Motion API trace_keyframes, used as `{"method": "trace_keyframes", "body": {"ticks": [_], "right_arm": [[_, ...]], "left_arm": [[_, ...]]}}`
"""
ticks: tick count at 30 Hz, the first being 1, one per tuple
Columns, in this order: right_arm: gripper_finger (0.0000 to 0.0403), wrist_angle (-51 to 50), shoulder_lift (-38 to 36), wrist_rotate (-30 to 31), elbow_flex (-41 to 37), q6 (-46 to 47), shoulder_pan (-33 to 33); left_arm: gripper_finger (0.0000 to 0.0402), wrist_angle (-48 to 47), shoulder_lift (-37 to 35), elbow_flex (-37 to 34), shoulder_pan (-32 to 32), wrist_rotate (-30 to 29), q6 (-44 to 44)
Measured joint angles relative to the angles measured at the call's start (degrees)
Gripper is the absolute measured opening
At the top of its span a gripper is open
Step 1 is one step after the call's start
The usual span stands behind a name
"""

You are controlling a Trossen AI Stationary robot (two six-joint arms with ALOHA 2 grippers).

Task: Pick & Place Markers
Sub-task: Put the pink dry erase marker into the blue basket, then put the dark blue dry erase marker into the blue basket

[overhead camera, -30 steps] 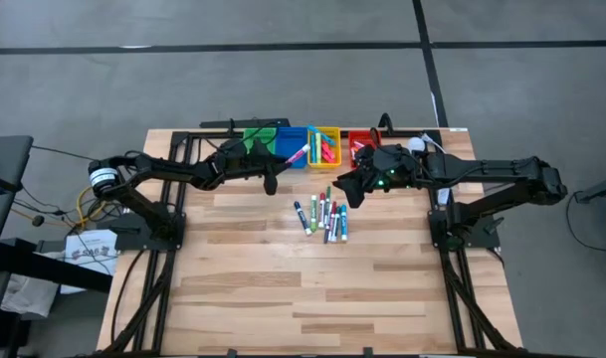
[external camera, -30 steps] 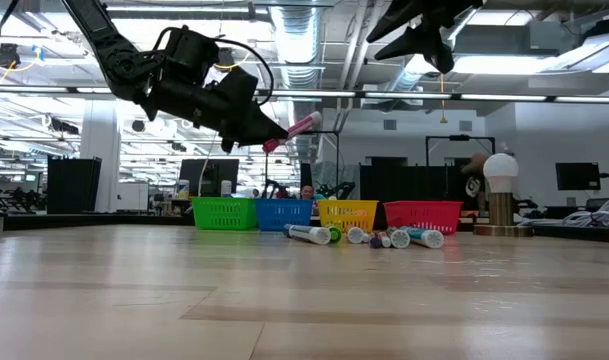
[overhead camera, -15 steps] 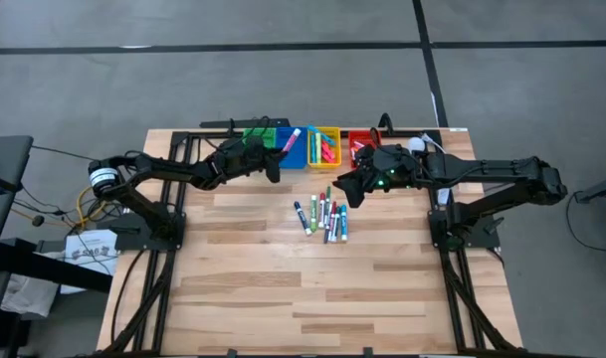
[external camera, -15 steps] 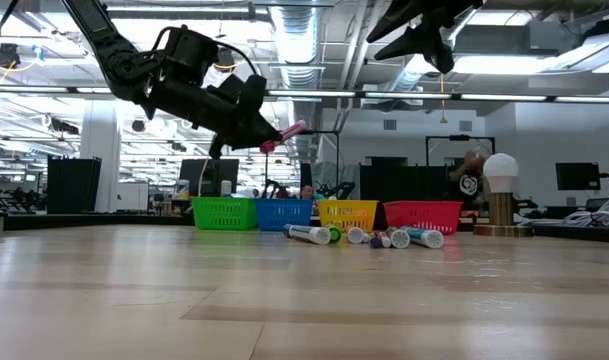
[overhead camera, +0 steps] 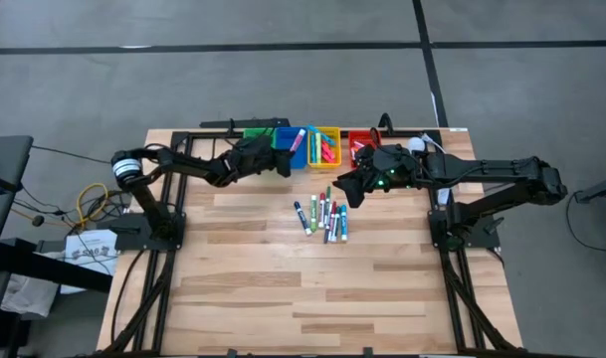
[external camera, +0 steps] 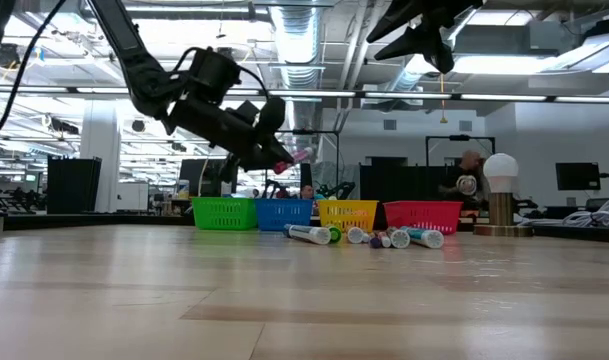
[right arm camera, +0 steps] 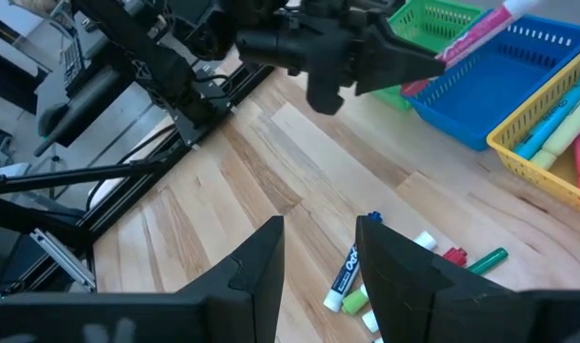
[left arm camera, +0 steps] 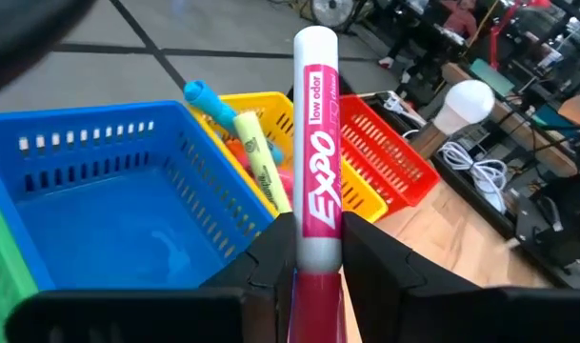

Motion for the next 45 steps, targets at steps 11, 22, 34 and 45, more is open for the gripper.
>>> {"method": "trace_keyframes", "body": {"ticks": [11,22,34,45], "right_arm": [[0.0123,-0.02,0.00,0.02,0.00,-0.04,0.00],[0.0123,-0.17,0.00,-0.02,0.00,-0.15,0.15],[0.0123,-13.88,0.00,-0.09,0.02,-14.25,0.15],[0.0123,-24.54,0.00,-0.27,0.02,-27.05,1.13]], "left_arm": [[0.0105,-1.89,0.50,0.81,5.12,-0.35,0.01],[0.0120,-1.25,-0.86,0.74,5.13,2.58,5.12],[0.0113,-16.92,-18.02,0.76,-5.17,13.19,55.41],[0.0112,-30.78,-15.49,1.20,-15.91,1.64,64.42]]}}
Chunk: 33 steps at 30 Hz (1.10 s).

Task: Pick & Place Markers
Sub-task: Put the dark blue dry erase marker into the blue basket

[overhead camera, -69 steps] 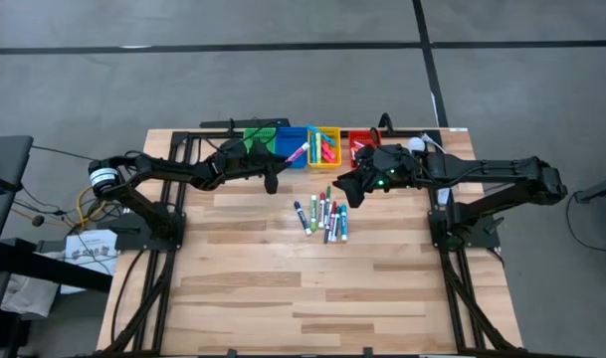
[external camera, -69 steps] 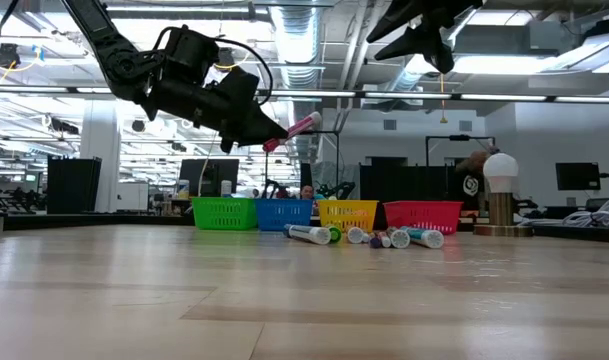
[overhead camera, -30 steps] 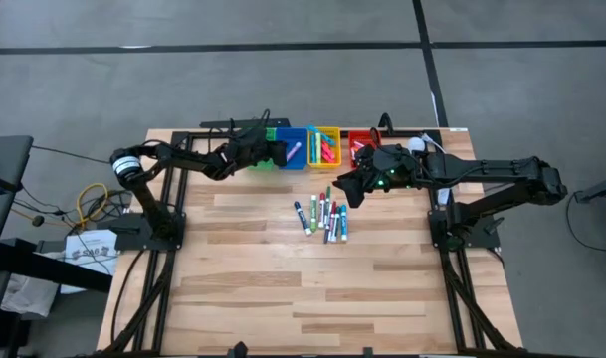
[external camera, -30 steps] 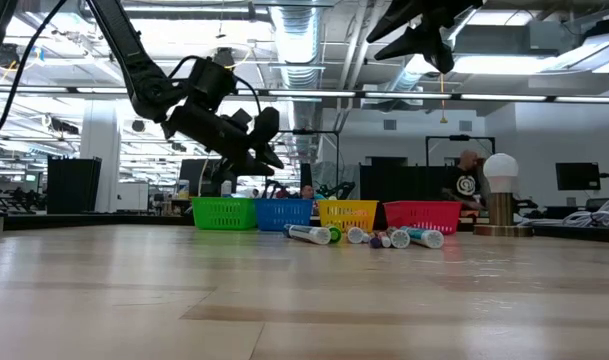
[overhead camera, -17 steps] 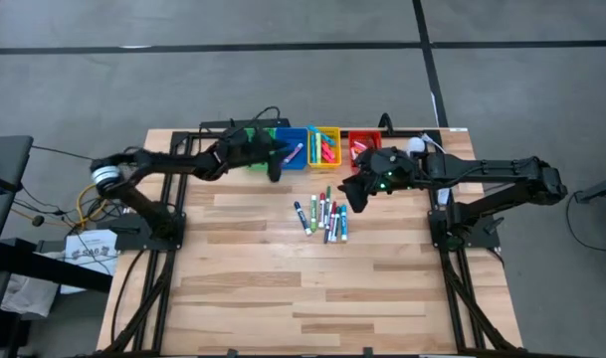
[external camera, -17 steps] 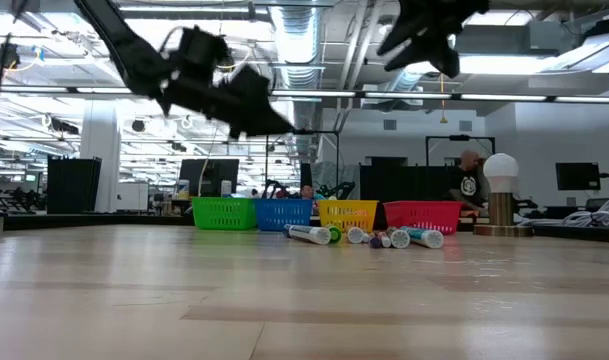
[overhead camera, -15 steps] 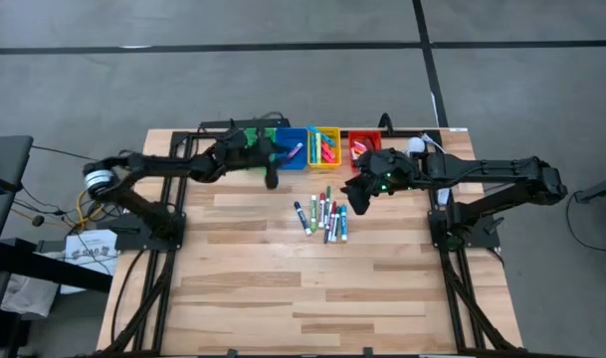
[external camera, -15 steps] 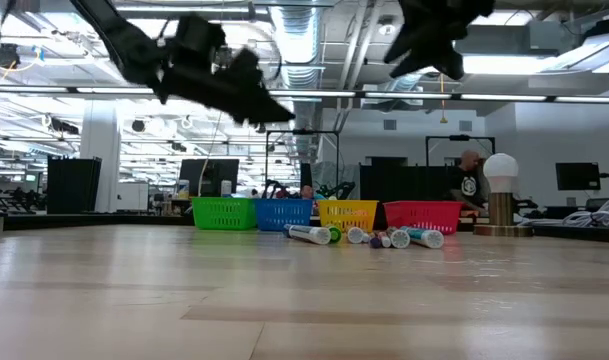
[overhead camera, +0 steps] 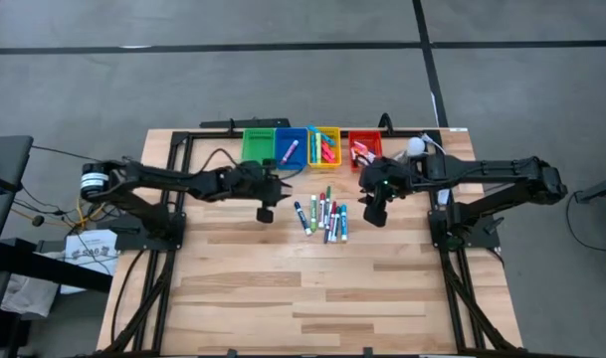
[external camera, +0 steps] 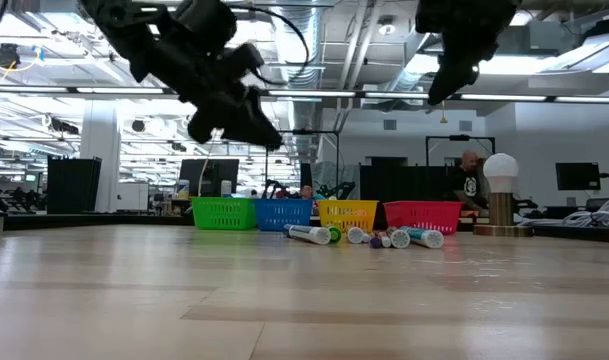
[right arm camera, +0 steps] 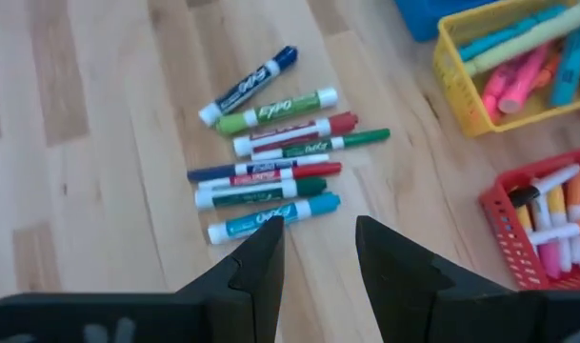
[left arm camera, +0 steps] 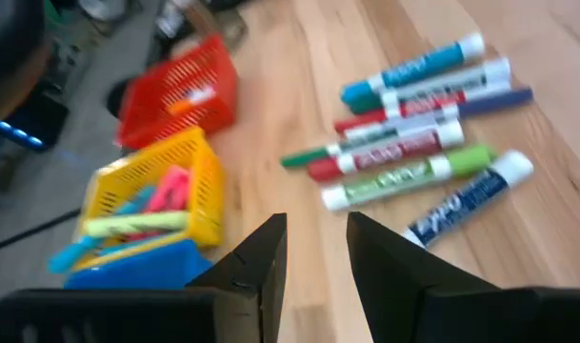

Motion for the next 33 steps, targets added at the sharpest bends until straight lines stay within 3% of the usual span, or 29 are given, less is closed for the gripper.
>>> {"method": "trace_keyframes", "body": {"ticks": [10,12,19,27,33], "right_arm": [[0.0123,-0.06,0.00,-0.17,0.00,-2.53,4.34],[0.0123,0.04,0.00,-0.17,0.00,-2.53,4.88],[0.0123,0.52,0.00,0.02,0.00,-1.03,5.32],[0.0123,0.50,0.00,-0.01,0.00,0.15,5.41],[0.0123,0.50,0.00,0.03,0.00,2.06,5.26]], "left_arm": [[0.0112,-11.69,13.17,10.44,-1.26,-0.18,6.26],[0.0112,-11.85,13.48,10.49,-1.24,0.23,9.53],[0.0112,-11.99,13.99,10.54,-1.29,11.02,17.44],[0.0115,-10.21,17.63,10.52,0.48,13.96,20.59],[0.0142,-7.98,20.52,10.54,0.82,14.68,21.50]]}}
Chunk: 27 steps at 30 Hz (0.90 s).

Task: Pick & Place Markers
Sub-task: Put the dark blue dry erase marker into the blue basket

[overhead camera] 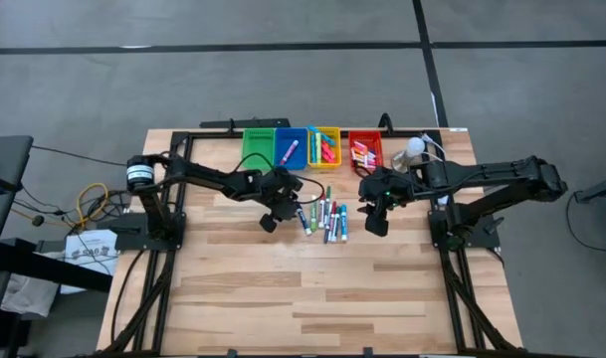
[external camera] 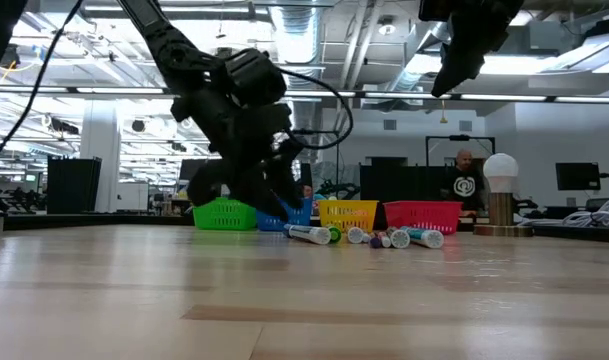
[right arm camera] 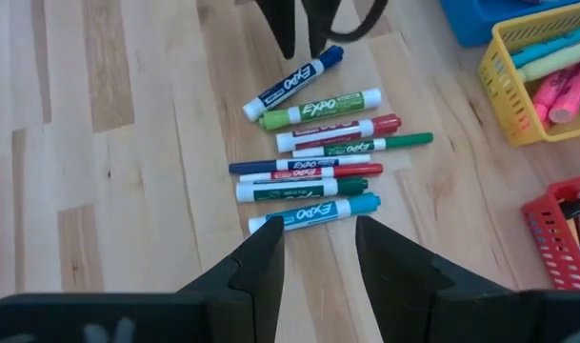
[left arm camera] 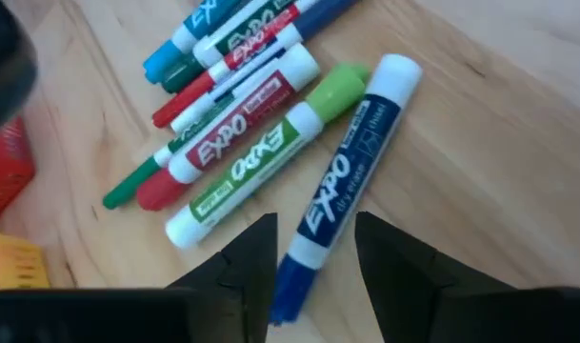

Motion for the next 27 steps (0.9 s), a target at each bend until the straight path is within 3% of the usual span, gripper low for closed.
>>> {"method": "trace_keyframes", "body": {"ticks": [9,20,27], "right_arm": [[0.0123,-0.21,0.00,0.02,0.00,1.49,0.03],[0.0123,-0.17,0.00,0.04,0.00,1.57,0.07],[0.0123,-0.11,0.00,0.04,0.00,1.57,0.09]], "left_arm": [[0.0159,2.27,3.06,-0.04,0.33,0.80,1.83],[0.0141,5.49,6.08,0.12,0.35,2.49,1.09],[0.0108,4.35,8.04,0.26,0.03,3.69,-5.60]]}}
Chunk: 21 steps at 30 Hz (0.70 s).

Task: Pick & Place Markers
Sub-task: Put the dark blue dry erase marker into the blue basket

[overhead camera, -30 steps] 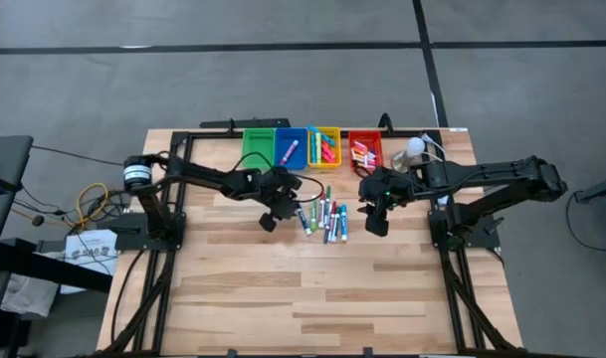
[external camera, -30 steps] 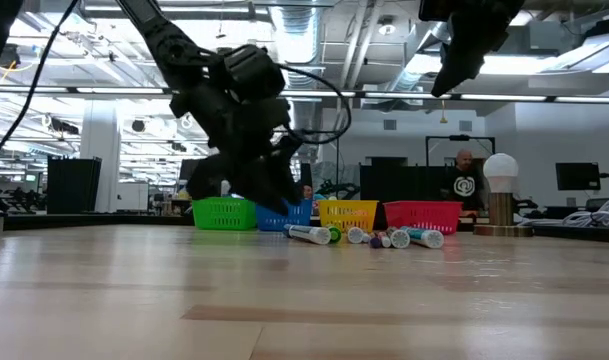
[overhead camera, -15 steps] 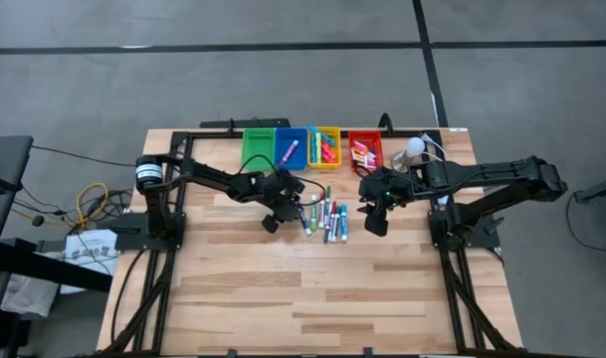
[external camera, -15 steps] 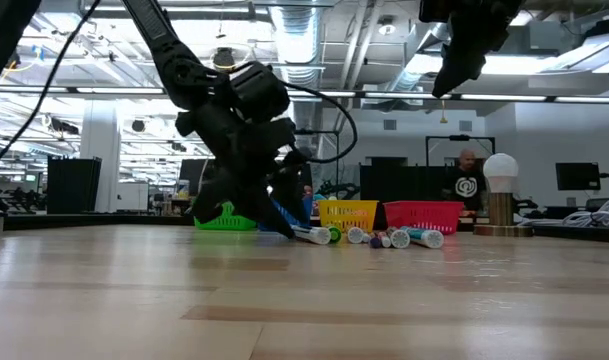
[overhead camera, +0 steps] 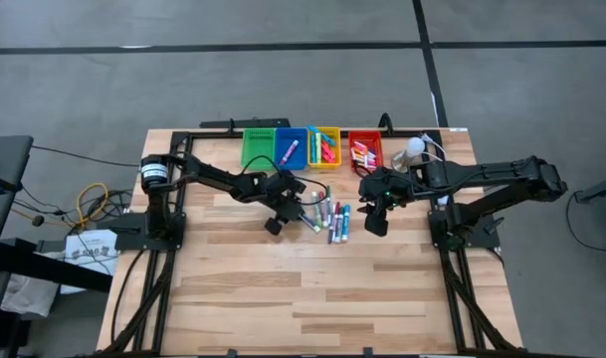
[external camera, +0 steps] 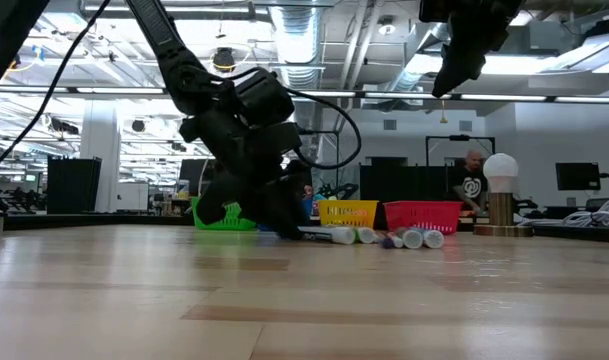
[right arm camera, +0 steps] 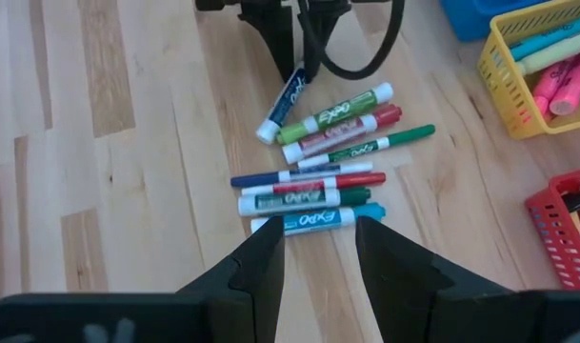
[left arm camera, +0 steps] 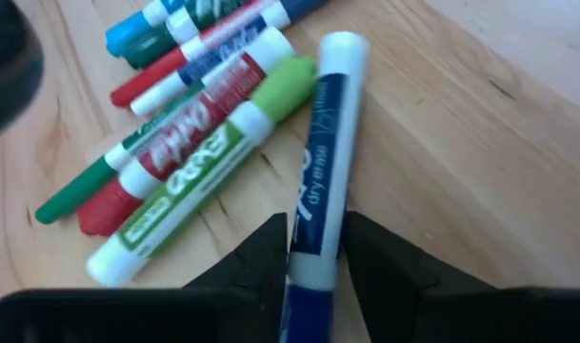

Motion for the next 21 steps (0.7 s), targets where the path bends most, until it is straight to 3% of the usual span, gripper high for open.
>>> {"method": "trace_keyframes", "body": {"ticks": [8,21], "right_arm": [[0.0123,0.11,0.00,0.00,0.00,-0.02,0.02],[0.0123,0.15,0.00,0.02,0.00,-0.02,0.02]], "left_arm": [[0.0073,-1.64,-1.42,-0.18,-1.08,-0.39,-0.80],[0.0076,-4.00,-3.71,-0.50,-3.83,-1.36,-6.40]]}}
